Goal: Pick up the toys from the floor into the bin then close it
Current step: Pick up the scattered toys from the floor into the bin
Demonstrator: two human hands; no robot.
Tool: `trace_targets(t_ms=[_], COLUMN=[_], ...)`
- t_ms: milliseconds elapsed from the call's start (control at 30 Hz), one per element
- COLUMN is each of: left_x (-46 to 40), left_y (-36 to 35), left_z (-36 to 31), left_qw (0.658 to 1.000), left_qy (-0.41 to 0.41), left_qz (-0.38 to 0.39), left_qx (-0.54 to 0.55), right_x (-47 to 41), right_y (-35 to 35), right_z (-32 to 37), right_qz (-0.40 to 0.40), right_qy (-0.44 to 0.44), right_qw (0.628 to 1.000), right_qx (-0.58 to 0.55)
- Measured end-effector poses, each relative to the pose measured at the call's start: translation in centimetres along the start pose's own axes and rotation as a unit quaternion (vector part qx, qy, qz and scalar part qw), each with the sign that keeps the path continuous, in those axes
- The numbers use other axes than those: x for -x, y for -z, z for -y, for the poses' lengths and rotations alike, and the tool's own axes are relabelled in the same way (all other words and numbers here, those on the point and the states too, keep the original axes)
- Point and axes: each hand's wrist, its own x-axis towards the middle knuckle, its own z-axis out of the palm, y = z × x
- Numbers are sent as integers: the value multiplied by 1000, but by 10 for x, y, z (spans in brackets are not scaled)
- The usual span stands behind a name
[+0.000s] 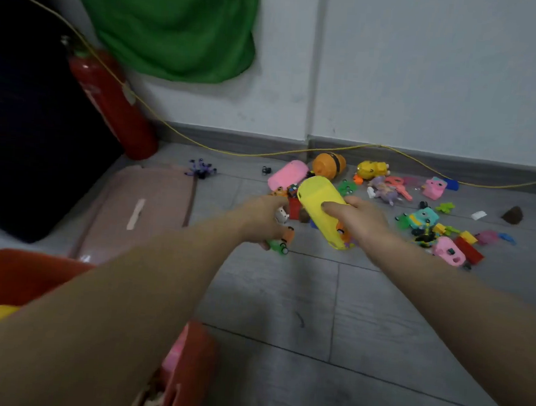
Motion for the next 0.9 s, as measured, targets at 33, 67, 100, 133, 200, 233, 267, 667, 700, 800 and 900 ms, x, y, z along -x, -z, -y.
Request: trace_targets(t_ms=[33,67,100,133,200,233,267,667,700,800,900], left_x=[18,36,54,70,113,131,150,228,221,193,154], left_y=[26,51,74,93,133,146,158,191,191,186,169], left_z=[9,20,28,39,66,76,86,164,159,135,103], left_qw=[1000,1000,999,998,993,989,983,867,880,925,970], left_qy=[9,20,36,54,110,140,172,428,407,327,208], left_qz=[-5,-9,-11,-15,-29,-23,-7,222,200,124,69], left_qx=[2,4,4,5,24,45,66,-123,-142,-146,-109], right_x=[8,16,24,32,58,71,86,159,154,134,102], right_y=[-14,-27,-39,-51,-81,-93,-104,-169,-167,-151,-125], right_z=[24,48,72,94,144,163,181,174,173,171,158], right_qz=[11,27,48,70,128,165,209,573,559,496,398], right_qy=[25,52,79,101,134,143,151,112,114,94,71], right_qw=[1000,998,996,992,982,974,964,753,771,844,904], right_qx=[-1,-1,-6,-15,-40,-53,-63,303,283,182,138])
